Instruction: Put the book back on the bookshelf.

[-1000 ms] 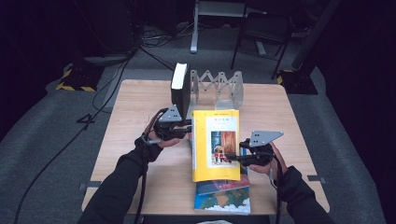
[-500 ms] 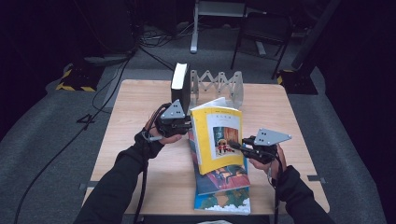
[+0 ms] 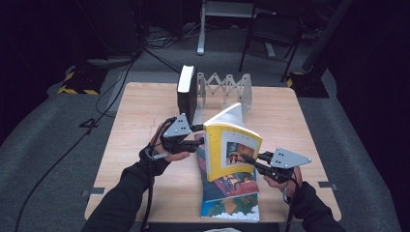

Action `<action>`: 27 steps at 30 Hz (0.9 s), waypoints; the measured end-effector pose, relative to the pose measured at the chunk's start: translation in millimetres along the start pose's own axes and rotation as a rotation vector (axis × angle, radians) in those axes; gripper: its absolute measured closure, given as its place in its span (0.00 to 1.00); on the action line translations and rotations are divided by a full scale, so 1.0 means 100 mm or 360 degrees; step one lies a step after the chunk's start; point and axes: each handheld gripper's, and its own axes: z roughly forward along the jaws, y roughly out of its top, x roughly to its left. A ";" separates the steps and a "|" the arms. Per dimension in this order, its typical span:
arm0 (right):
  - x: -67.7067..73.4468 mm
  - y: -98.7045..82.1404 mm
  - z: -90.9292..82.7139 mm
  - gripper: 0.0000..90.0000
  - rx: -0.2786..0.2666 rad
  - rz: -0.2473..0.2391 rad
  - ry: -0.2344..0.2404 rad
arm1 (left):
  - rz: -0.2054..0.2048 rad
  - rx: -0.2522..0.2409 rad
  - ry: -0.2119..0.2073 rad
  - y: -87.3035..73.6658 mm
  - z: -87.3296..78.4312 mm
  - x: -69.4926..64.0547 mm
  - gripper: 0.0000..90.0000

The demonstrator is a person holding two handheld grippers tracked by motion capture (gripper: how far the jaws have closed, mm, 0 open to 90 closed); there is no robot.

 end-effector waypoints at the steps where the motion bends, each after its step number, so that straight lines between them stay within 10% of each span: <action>1: 0.01 -0.01 -0.01 0.93 0.0000 -0.0003 0.0000 | 0.0001 0.0006 0.0005 -0.02 0.00 -0.01 0.58; 7: 0.03 -0.02 -0.03 0.93 -0.0002 -0.0005 0.0007 | 0.0083 0.0133 0.0016 -0.19 0.00 -0.17 0.51; 27: 0.06 -0.04 -0.07 0.93 -0.0007 -0.0005 0.0002 | -0.0017 0.0363 -0.0158 -0.64 0.12 -0.51 0.41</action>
